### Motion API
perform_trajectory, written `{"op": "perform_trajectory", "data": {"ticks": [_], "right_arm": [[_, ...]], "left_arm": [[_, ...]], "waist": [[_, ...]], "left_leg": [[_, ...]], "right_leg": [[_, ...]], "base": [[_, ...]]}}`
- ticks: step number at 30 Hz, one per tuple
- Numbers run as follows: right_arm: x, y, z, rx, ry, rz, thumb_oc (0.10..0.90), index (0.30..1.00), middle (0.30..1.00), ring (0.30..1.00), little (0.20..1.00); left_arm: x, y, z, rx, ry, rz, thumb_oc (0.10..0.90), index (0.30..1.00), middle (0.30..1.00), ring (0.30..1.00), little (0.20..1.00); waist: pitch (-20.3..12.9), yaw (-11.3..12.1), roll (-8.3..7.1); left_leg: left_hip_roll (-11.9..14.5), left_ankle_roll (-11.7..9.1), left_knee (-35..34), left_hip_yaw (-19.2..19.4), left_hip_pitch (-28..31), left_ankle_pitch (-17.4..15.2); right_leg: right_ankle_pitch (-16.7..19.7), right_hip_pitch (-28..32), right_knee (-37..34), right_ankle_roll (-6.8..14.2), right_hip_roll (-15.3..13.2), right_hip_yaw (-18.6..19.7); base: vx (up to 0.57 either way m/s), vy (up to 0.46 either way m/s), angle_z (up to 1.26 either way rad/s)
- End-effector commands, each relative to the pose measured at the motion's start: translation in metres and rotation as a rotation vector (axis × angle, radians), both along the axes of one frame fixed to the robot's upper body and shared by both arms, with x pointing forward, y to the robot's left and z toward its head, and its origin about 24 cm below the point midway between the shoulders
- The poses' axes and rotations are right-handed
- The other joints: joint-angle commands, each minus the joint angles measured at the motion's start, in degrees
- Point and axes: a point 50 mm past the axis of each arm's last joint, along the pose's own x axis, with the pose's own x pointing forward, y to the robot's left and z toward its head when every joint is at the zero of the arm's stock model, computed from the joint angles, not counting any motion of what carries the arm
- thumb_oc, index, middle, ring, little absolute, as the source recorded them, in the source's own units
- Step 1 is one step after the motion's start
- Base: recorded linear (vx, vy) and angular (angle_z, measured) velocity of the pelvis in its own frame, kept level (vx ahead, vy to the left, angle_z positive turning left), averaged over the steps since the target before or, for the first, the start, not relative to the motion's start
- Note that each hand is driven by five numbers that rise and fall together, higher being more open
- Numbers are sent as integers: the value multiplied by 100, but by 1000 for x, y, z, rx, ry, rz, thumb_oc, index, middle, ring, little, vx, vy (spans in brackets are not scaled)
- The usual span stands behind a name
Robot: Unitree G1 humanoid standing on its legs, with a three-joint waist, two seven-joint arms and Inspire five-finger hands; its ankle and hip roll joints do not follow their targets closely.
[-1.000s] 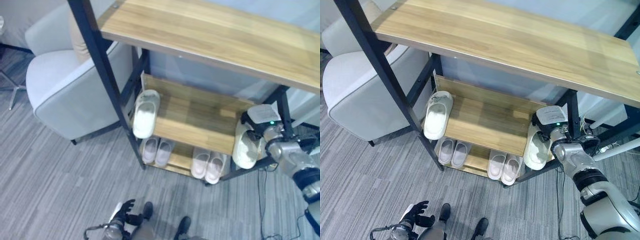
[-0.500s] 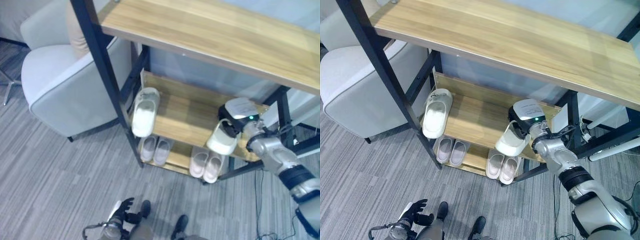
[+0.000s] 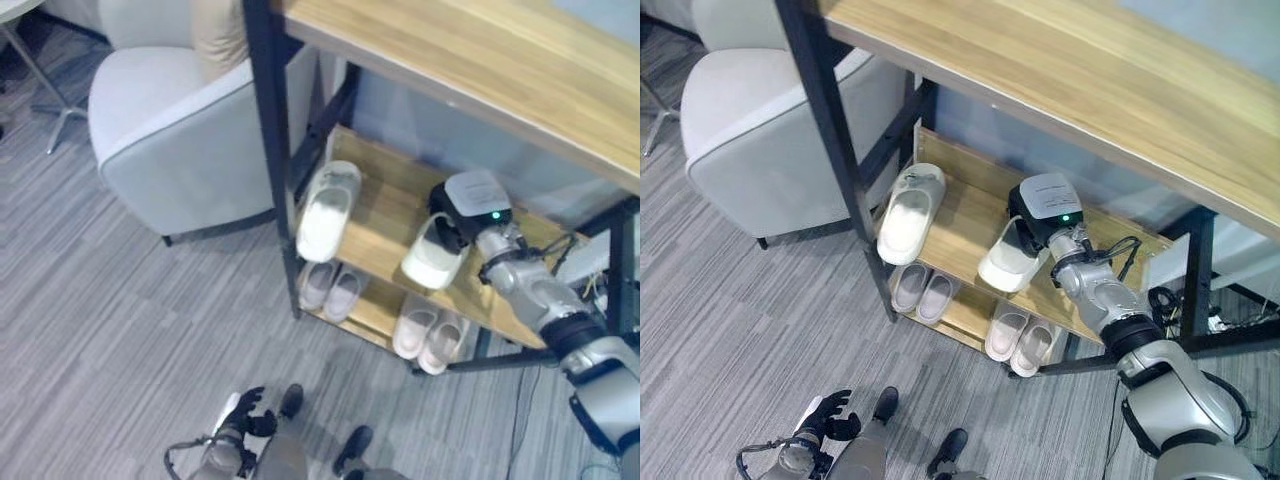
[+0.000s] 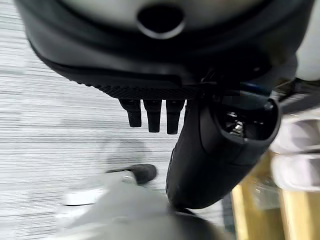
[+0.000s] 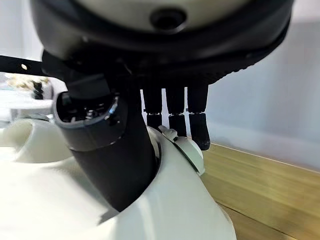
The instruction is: Arrange the slippers neatly on the shoe rack.
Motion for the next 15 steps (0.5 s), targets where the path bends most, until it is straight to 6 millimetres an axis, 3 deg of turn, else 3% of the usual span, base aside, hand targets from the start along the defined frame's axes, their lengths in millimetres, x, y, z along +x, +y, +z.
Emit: {"op": "perform_trajectory", "data": {"ticks": [1,12,13,14,15], "right_arm": [[12,0,69,88,-277,-17,400,300,300,300,300],[19,11,93,43,-344,10,400,300,300,300,300],[19,12,94,36,-345,10,461,392,392,392,392],[20,12,97,27,-347,7,700,749,749,749,749],[21,12,100,29,-349,3,800,900,900,900,900]], "left_arm": [[-31,-7,-14,4,103,-47,800,900,900,900,900],[-26,-11,-14,8,93,-62,800,900,900,900,900],[-26,-10,-13,8,90,-58,800,900,900,900,900],[-25,-11,-13,9,86,-59,800,900,900,900,900],[-24,-12,-13,4,81,-56,800,900,900,900,900]], "waist": [[-253,169,-147],[-179,392,-171],[-175,406,-174],[-170,411,-170],[-161,406,-163]], "left_leg": [[43,-162,-48,318,327,-596],[26,-181,-36,134,207,-544],[22,-184,-34,129,194,-537],[20,-186,-32,123,181,-533],[16,-186,-31,113,171,-530]], "right_leg": [[-377,34,17,400,-212,147],[-403,-8,20,386,-188,-39],[-404,-12,17,387,-187,-41],[-404,-25,19,385,-190,-47],[-396,-40,20,387,-194,-46]], "base": [[15,-15,18],[25,-7,15],[19,3,11],[4,12,7],[-2,10,5]]}}
